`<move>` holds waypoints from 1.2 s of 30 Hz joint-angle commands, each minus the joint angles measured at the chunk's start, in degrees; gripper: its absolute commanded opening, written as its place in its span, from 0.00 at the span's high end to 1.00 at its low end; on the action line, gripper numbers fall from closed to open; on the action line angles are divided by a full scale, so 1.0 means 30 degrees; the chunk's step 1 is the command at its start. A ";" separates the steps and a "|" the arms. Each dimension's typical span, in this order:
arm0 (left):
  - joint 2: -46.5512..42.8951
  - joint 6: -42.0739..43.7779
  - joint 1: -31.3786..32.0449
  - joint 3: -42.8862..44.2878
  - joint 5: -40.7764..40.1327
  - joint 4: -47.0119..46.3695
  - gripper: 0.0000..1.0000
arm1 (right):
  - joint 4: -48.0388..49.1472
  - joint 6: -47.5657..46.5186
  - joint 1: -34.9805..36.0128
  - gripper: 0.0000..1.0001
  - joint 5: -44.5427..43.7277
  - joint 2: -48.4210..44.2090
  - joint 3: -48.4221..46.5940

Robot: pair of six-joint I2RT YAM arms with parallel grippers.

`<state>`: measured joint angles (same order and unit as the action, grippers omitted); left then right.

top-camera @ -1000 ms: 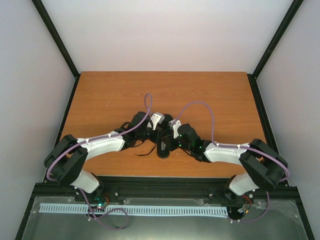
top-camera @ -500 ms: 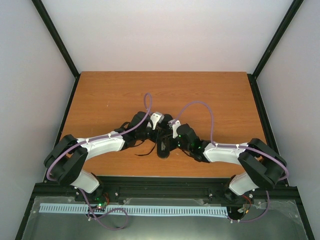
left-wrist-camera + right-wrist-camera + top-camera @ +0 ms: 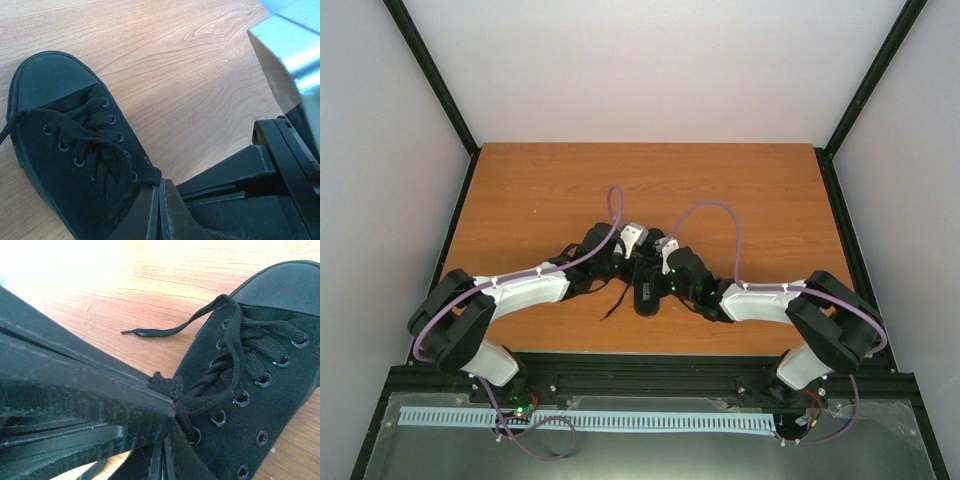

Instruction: Tie the shoes

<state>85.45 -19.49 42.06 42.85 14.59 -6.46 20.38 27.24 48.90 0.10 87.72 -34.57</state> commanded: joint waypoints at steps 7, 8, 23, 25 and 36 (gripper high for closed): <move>-0.0483 0.0919 0.0217 0.0402 -0.0985 0.1268 0.72 | 0.0792 0.1102 0.0090 0.97 -0.2142 -0.0567 -0.0394; -0.0725 0.0942 0.0217 0.0348 -0.1375 0.1409 0.59 | 0.0739 0.1138 0.0088 0.97 -0.2230 -0.0604 -0.0368; -0.3678 0.1036 -0.2053 -0.0557 -0.7109 0.5063 0.22 | 0.0389 0.1531 0.0090 0.97 -0.2251 -0.0621 -0.0276; -0.2050 0.1245 -0.2293 0.0534 -0.6920 0.5938 0.27 | 0.0384 0.1551 0.0104 0.97 -0.2116 -0.0614 -0.0292; 0.3153 0.2576 -0.2302 0.3542 -0.5993 0.4867 0.37 | 0.0372 0.1672 0.0105 0.97 -0.2025 -0.1018 -0.0021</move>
<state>92.64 -14.52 35.09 49.15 -3.25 9.41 19.51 31.44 48.90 -5.34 86.59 -34.57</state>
